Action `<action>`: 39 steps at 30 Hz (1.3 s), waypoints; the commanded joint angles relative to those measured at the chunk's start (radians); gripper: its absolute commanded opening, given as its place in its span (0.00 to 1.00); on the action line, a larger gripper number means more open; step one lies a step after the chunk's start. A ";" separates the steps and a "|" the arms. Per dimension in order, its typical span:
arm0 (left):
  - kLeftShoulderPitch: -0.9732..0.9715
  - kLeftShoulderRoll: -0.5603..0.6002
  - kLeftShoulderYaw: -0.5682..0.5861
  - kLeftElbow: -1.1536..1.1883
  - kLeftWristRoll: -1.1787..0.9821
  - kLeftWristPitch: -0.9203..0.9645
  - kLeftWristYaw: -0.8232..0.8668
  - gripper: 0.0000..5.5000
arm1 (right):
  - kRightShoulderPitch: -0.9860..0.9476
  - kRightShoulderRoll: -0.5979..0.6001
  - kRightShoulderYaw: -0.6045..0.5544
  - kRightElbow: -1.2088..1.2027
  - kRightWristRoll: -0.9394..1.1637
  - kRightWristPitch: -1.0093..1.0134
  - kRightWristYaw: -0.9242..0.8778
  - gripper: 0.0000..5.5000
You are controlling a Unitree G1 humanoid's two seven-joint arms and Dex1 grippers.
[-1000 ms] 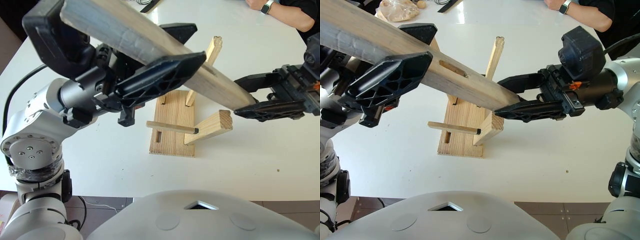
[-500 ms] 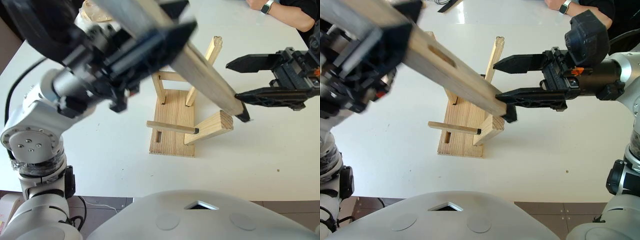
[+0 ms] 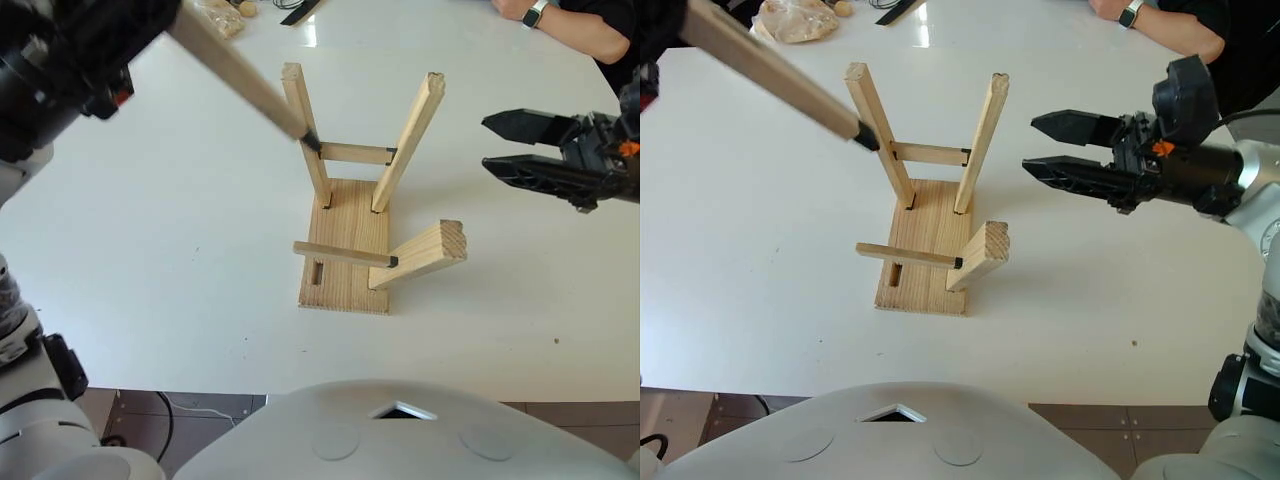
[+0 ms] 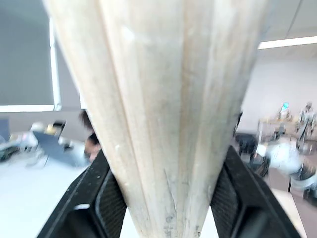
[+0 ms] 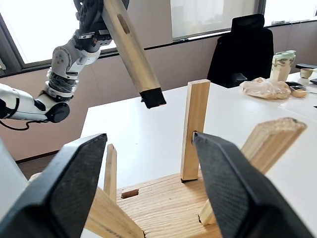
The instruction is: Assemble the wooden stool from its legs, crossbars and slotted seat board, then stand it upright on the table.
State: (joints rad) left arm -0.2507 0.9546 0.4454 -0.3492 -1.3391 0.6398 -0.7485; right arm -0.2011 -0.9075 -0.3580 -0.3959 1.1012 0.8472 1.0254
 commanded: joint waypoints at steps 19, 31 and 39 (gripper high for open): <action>0.426 -0.313 -0.155 -0.070 0.411 -0.227 -0.332 0.37 | 0.053 -0.006 0.062 -0.003 -0.127 -0.077 0.024 0.58; 0.587 -0.315 -0.309 -0.054 0.726 -0.600 -0.491 0.37 | 0.028 -0.020 0.095 0.020 -0.181 -0.088 0.079 0.58; 0.624 -0.203 -0.333 -0.077 0.718 -0.598 -0.563 0.37 | 0.050 -0.012 0.091 0.004 -0.196 -0.094 0.072 0.58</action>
State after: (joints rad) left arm 0.3186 0.6950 0.1511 -0.4501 -0.6956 -0.0110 -1.2701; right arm -0.1589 -0.9111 -0.2676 -0.3794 0.9211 0.7607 1.1006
